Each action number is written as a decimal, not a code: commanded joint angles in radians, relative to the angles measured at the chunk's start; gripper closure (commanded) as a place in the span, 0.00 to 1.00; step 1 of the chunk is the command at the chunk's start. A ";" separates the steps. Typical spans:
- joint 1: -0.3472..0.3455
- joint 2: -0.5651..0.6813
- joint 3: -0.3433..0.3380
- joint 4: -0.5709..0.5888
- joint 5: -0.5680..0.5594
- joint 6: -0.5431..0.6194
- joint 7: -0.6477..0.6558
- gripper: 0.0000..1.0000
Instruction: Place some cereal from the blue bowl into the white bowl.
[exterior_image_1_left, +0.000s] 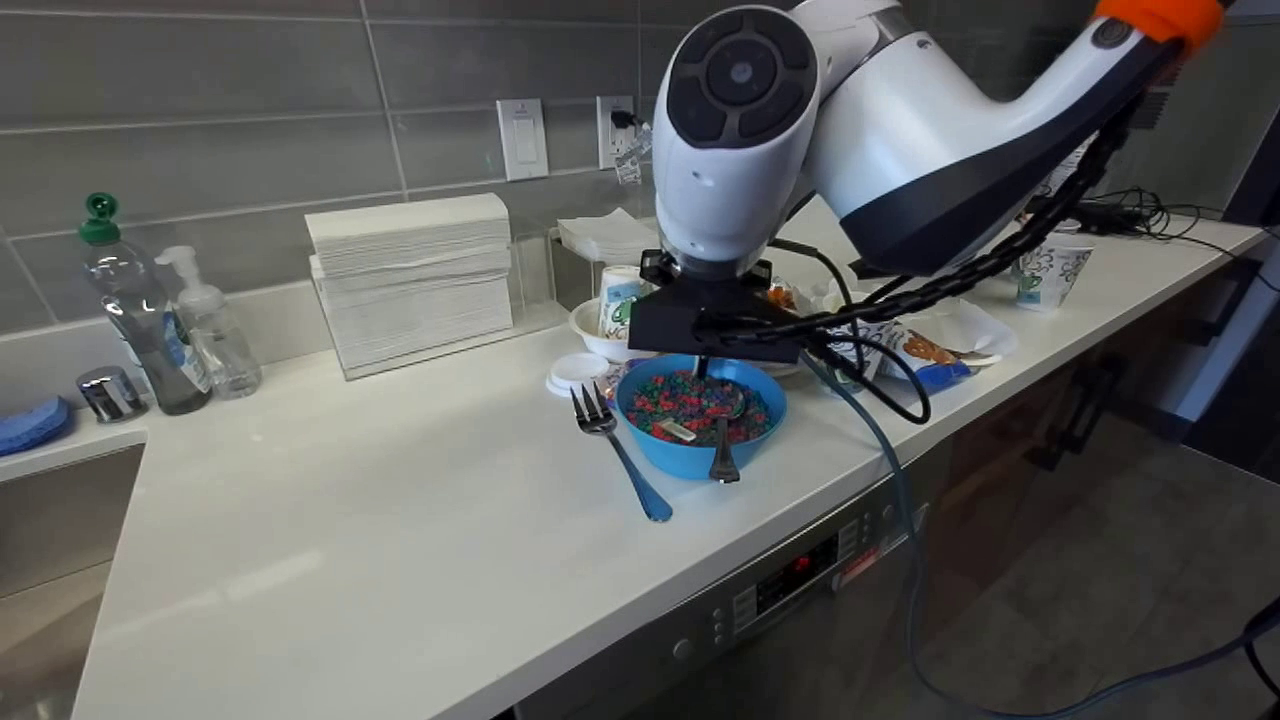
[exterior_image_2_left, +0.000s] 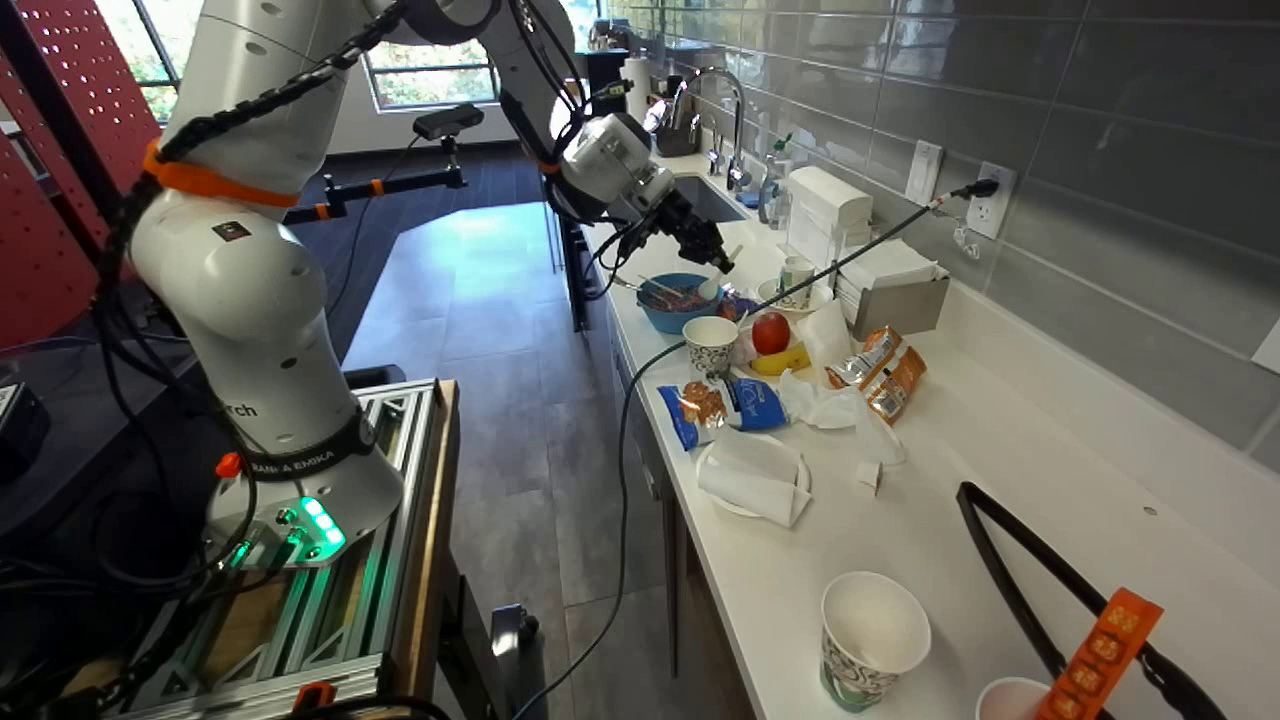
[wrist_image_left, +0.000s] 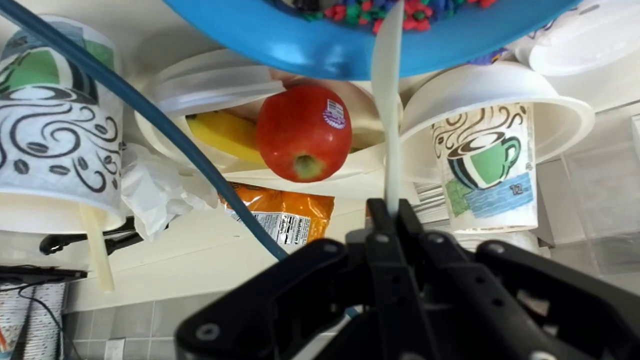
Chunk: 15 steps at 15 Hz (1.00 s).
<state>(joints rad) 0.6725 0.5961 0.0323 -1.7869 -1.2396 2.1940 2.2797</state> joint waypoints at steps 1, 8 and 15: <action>-0.041 0.037 0.043 0.002 -0.100 -0.003 0.126 0.99; -0.103 0.058 0.108 -0.004 -0.193 0.033 0.183 0.99; -0.189 0.071 0.162 -0.028 -0.273 0.166 0.263 0.99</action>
<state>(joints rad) 0.5308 0.6569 0.1641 -1.7954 -1.4535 2.2953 2.4472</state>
